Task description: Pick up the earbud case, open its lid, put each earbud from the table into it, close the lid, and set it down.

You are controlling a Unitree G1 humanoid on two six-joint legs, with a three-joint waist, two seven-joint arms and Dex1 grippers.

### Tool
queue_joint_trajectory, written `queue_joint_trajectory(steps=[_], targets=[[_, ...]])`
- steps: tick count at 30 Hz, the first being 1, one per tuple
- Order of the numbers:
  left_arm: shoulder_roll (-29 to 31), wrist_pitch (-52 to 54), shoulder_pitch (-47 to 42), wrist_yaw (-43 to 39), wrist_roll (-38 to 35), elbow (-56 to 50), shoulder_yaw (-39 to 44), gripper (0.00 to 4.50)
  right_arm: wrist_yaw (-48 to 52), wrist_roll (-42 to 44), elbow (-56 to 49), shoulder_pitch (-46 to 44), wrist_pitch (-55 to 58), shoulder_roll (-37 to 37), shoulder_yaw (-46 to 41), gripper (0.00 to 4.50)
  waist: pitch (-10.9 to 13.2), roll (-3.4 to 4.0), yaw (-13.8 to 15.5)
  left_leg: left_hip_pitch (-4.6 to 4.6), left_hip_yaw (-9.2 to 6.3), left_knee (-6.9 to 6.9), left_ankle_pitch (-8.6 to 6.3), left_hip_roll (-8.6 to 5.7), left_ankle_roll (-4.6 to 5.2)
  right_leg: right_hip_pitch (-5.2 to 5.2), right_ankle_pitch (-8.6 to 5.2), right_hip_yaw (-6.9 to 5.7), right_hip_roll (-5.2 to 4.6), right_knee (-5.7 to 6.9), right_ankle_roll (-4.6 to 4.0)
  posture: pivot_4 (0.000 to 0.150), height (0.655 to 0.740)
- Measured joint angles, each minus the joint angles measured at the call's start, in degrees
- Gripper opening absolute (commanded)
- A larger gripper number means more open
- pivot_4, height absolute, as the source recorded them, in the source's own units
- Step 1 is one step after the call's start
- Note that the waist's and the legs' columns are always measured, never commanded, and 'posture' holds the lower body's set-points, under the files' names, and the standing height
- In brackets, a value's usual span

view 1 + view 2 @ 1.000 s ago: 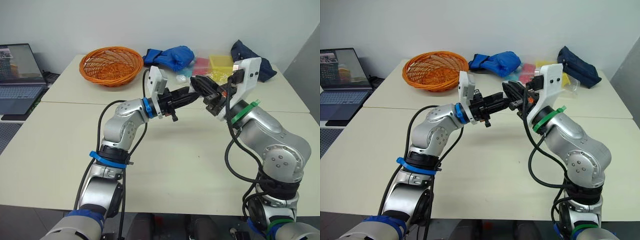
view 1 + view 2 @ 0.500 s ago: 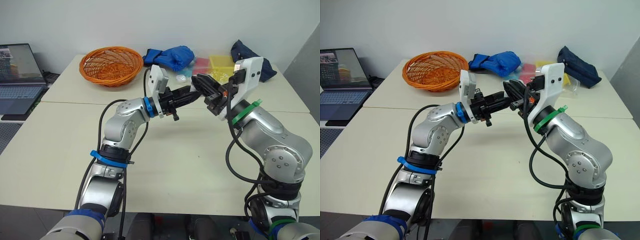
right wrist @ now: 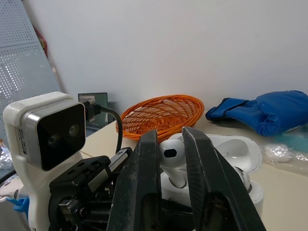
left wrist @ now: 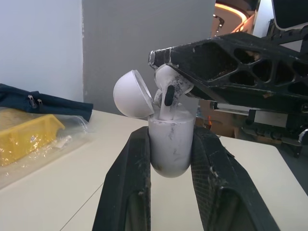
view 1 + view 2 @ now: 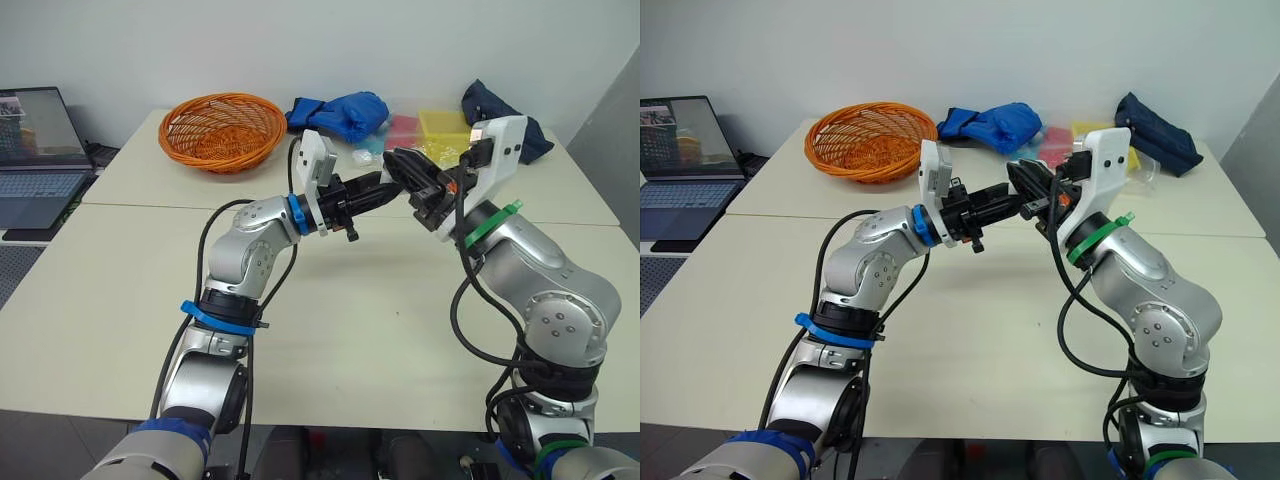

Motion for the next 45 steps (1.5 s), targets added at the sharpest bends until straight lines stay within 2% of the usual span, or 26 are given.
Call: queue_joint_trajectory(steps=[15, 17, 19, 35, 40, 41, 45], targets=[[-0.3, 0.1, 0.0, -0.3, -0.1, -0.2, 0.1, 0.76, -2.3, 4.3, 0.1, 1.1, 0.0, 1.3, -2.0, 0.33, 0.0, 0.0, 0.0, 0.0, 0.0, 0.0, 0.0, 0.0, 0.0, 0.0, 0.0, 0.0, 0.0, -0.01, 0.0, 0.15, 0.74], [-0.3, 0.1, 0.0, -0.4, -0.2, -0.2, 0.1, 0.76, -2.8, 4.5, 0.2, 1.1, 0.0, 1.3, -2.0, 1.06, 0.0, 0.0, 0.0, 0.0, 0.0, -0.01, 0.0, 0.0, 0.0, 0.0, -0.01, 0.0, 0.0, -0.01, 0.01, 0.15, 0.74], [-0.3, 0.2, 0.0, -0.4, -0.2, -0.4, 0.1, 0.76, -2.8, 4.8, 0.2, 1.1, 0.0, 1.1, -2.0, 1.6, 0.0, 0.01, 0.0, 0.0, 0.01, -0.01, 0.0, 0.0, 0.0, 0.0, -0.01, 0.01, 0.0, -0.01, 0.01, 0.15, 0.74], [-0.4, 0.7, 0.0, -0.6, -0.5, -2.1, 0.3, 0.76, -0.8, 4.3, 0.1, -0.6, -2.5, -1.6, -1.8, 1.6, 0.0, 0.01, 0.0, -0.01, 0.01, -0.03, 0.0, 0.01, 0.0, -0.02, -0.03, 0.0, 0.01, -0.04, 0.03, 0.15, 0.74], [-0.5, 0.7, 0.0, -0.7, -0.6, -2.6, 0.3, 0.76, -1.5, 10.6, 0.2, -3.7, -1.6, -1.6, -2.7, 1.6, 0.0, 0.01, 0.0, -0.01, 0.02, -0.03, 0.0, 0.03, 0.0, -0.03, -0.02, 0.01, 0.01, -0.03, 0.01, 0.15, 0.74], [-0.5, 0.7, 0.0, -0.7, -0.6, -2.7, 0.3, 0.76, -1.6, 12.0, 0.2, -4.5, -1.4, -2.3, -3.3, 1.6, 0.0, 0.01, 0.0, -0.02, 0.01, -0.03, 0.0, 0.02, 0.0, -0.03, -0.02, 0.01, 0.0, -0.04, 0.01, 0.15, 0.74], [0.3, 0.8, 0.2, -2.0, -0.6, -3.4, 0.3, 0.76, 0.1, 18.5, 3.9, -8.7, 1.0, -12.6, -9.1, 1.6, 0.0, 0.01, 0.3, -0.05, 0.04, -0.02, -0.01, 0.01, 0.01, 0.02, 0.01, 0.01, -0.1, -0.17, -0.03, 0.15, 0.74]])
